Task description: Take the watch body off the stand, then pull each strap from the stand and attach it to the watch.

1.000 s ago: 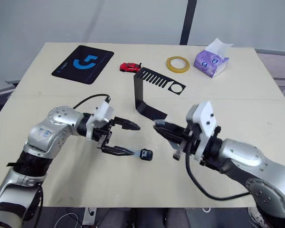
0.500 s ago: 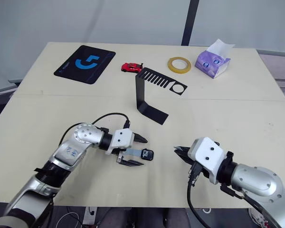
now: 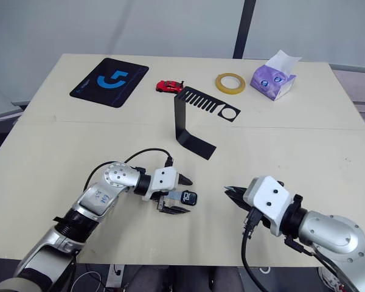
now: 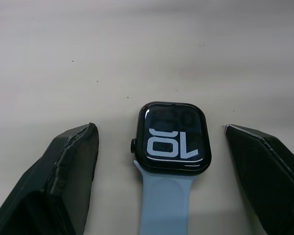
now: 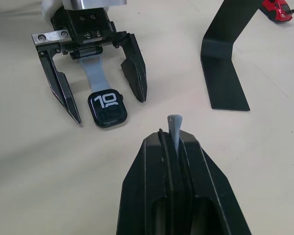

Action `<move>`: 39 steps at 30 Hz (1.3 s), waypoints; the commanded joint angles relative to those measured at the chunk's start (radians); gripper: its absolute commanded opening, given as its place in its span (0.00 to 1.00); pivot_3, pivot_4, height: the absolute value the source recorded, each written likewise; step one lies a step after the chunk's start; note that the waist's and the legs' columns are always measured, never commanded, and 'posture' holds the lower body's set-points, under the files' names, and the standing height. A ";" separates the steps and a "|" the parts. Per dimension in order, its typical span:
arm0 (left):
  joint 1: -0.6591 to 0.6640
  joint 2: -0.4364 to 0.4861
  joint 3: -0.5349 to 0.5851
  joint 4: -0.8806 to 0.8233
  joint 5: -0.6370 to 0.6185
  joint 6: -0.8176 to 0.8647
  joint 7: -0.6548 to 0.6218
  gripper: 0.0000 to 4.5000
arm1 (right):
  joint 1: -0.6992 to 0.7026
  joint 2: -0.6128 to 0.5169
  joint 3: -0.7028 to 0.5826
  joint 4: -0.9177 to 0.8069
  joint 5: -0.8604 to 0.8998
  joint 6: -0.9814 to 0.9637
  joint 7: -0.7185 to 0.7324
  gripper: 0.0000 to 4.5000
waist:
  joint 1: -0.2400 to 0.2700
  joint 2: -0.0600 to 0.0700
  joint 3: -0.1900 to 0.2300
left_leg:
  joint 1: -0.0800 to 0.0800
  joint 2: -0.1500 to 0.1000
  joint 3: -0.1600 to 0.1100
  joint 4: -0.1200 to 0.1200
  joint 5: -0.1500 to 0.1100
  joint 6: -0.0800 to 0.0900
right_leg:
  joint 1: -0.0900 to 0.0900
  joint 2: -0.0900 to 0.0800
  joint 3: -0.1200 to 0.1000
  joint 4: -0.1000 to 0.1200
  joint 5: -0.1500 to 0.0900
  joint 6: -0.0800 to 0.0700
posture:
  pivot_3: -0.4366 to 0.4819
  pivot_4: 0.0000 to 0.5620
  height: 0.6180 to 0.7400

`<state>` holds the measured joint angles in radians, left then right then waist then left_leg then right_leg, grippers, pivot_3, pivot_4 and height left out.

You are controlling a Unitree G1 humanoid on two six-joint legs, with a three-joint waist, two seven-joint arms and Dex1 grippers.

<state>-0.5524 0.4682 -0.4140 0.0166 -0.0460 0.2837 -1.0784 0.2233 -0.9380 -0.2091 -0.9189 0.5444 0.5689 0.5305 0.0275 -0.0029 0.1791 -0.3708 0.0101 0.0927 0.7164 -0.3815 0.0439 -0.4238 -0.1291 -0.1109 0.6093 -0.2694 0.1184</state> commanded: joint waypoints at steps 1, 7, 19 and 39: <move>0.005 -0.002 -0.005 -0.028 0.005 0.007 0.003 0.98 | -0.014 0.005 -0.019 -0.108 -0.007 -0.003 0.001 0.00 | 0.000 0.000 0.000 | 0.000 0.000 0.000 0.000 0.000 0.000 | 0.000 0.000 0.000 0.000 0.000 0.000 | 0.48 0.27 0.98; 0.003 0.001 -0.019 -0.020 0.025 0.011 0.000 0.98 | -0.038 0.007 -0.009 -0.099 -0.007 0.003 0.001 0.00 | 0.000 0.000 0.000 | 0.000 0.000 0.000 0.000 0.000 0.000 | 0.000 0.000 0.000 0.001 0.000 0.000 | 0.48 0.27 0.98; -0.013 -0.010 -0.028 -0.004 0.038 0.041 0.005 0.38 | -0.073 0.014 0.008 -0.090 -0.017 0.010 0.003 0.00 | 0.001 0.000 0.000 | 0.001 0.000 0.000 0.001 0.000 0.000 | 0.002 0.000 0.000 0.001 0.000 0.000 | 0.48 0.27 0.98; -0.335 -0.050 0.138 0.178 -0.308 0.858 -0.071 0.38 | -0.397 -0.033 0.441 0.112 -0.534 -0.196 0.103 0.00 | -0.003 0.000 0.000 | 0.000 0.000 -0.001 0.002 0.000 0.000 | 0.002 0.002 0.000 0.001 0.000 0.000 | 0.48 0.27 0.98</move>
<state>-0.8599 0.4134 -0.2946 0.1919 -0.3177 1.1183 -1.1430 -0.1527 -0.9867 0.2127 -0.8064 0.0562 0.3991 0.6292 0.0243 -0.0033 0.1789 -0.3706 0.0103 0.0917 0.7185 -0.3812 0.0439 -0.4222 -0.1273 -0.1113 0.6105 -0.2695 0.1185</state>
